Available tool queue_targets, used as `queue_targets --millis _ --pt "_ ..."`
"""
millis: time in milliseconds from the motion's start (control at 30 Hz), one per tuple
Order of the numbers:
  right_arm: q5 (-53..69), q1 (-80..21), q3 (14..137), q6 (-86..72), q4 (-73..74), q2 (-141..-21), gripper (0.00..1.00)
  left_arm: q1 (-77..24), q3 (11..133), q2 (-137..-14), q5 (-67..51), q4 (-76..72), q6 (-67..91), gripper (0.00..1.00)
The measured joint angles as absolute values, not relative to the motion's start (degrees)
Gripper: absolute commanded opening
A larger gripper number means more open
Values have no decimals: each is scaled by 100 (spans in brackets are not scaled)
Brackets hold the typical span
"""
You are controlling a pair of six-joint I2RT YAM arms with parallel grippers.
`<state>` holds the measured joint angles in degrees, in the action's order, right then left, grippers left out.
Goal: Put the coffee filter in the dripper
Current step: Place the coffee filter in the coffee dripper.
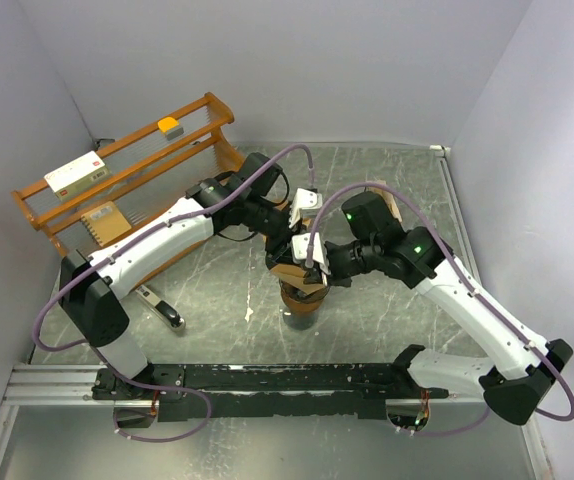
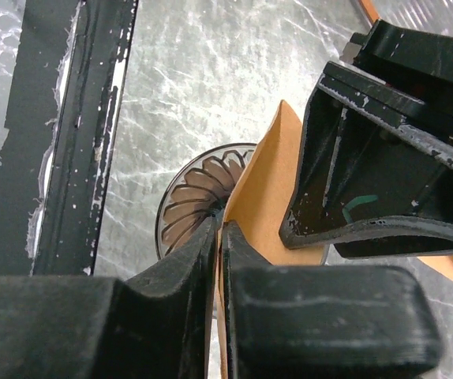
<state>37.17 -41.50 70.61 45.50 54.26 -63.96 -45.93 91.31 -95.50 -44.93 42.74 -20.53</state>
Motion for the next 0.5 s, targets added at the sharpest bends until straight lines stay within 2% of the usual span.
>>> queue_targets --millis 233,500 --pt "3844 -4101 7015 4508 5433 -6348 32 -4615 9131 -9550 -4364 4263 -2093 59" --pt "3970 -4091 6875 4532 5583 -6377 38 -4742 9155 -9649 -4167 4270 -2241 72"
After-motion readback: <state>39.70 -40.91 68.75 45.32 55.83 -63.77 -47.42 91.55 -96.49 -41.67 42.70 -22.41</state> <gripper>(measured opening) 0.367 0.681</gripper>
